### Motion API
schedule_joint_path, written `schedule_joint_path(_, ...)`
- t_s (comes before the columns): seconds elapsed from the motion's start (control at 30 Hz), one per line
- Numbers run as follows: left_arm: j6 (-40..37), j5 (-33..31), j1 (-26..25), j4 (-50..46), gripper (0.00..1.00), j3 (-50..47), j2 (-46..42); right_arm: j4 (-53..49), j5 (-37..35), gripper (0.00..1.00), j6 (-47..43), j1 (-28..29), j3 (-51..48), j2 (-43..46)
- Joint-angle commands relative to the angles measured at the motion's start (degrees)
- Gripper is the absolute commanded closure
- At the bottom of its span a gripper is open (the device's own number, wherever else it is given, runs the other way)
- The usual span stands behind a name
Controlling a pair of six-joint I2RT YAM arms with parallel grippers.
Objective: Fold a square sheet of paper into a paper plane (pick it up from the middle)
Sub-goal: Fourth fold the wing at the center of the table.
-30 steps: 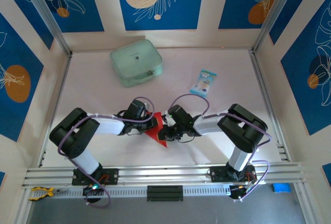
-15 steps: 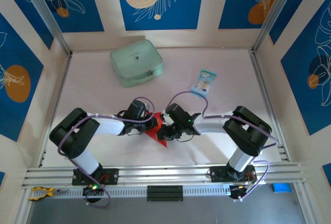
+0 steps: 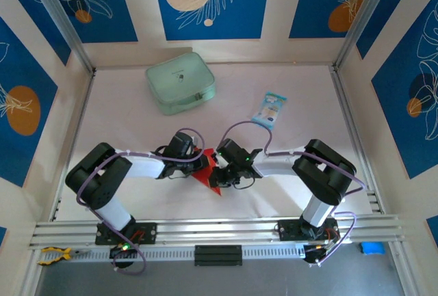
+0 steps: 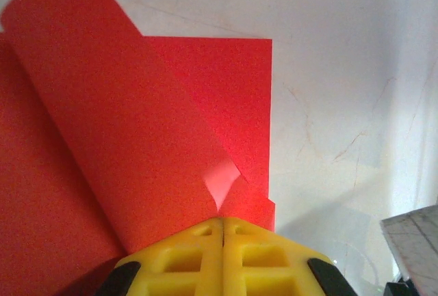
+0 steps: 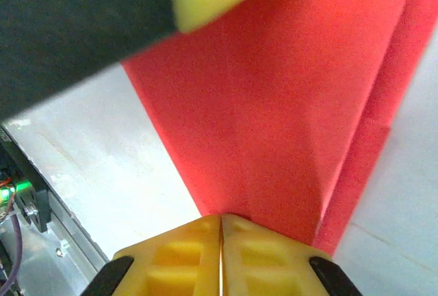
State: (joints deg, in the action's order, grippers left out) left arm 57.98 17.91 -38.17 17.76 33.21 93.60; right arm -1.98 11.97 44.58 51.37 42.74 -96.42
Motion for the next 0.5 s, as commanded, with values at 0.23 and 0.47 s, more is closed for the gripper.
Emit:
schedule_joint_path(0.23,-1.1,-1.7,-0.1,-1.6,0.95,-1.0,0.4,-0.2,0.2,0.91,2.3,0.2,-5.5,2.5)
schedule_joint_path(0.47,-1.2,-1.9,-0.1,-1.9,0.96,-0.9,0.5,-0.9,-0.3,0.91,2.4,0.1,-7.1,4.5)
